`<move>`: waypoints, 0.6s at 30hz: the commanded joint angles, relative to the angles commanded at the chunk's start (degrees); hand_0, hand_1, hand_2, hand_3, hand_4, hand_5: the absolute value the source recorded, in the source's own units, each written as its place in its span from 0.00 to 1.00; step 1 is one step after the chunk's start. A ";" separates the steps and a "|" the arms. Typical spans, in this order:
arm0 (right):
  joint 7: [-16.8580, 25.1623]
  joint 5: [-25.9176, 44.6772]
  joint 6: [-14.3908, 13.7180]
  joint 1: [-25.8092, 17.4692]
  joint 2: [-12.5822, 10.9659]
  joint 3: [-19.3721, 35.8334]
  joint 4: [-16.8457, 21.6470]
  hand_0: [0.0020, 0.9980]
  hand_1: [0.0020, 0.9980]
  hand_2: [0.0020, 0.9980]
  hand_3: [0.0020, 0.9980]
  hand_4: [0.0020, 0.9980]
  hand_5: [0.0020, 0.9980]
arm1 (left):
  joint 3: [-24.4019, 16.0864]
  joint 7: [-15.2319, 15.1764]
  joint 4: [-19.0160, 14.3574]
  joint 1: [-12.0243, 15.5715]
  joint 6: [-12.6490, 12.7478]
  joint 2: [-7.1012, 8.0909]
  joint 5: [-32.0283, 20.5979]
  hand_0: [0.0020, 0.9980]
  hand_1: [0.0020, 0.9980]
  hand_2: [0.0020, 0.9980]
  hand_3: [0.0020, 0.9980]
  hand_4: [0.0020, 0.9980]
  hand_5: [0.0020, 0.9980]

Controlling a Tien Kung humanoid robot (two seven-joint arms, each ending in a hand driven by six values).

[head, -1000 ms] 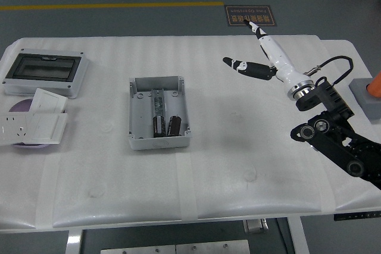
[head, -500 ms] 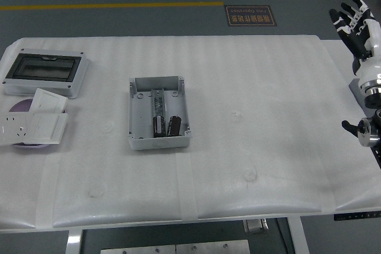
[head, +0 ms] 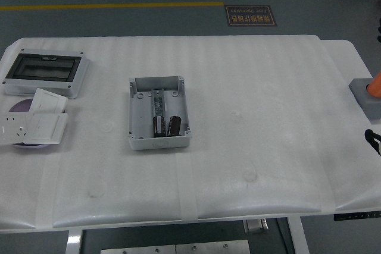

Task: Pick up the battery,place it into the box

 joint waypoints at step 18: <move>-1.69 -4.33 -0.23 -0.95 0.44 -1.22 6.00 0.87 0.82 0.86 0.91 0.88 0.52 | -0.56 0.29 0.00 -0.03 -0.12 -0.41 0.43 0.66 0.66 0.62 0.55 0.40 0.41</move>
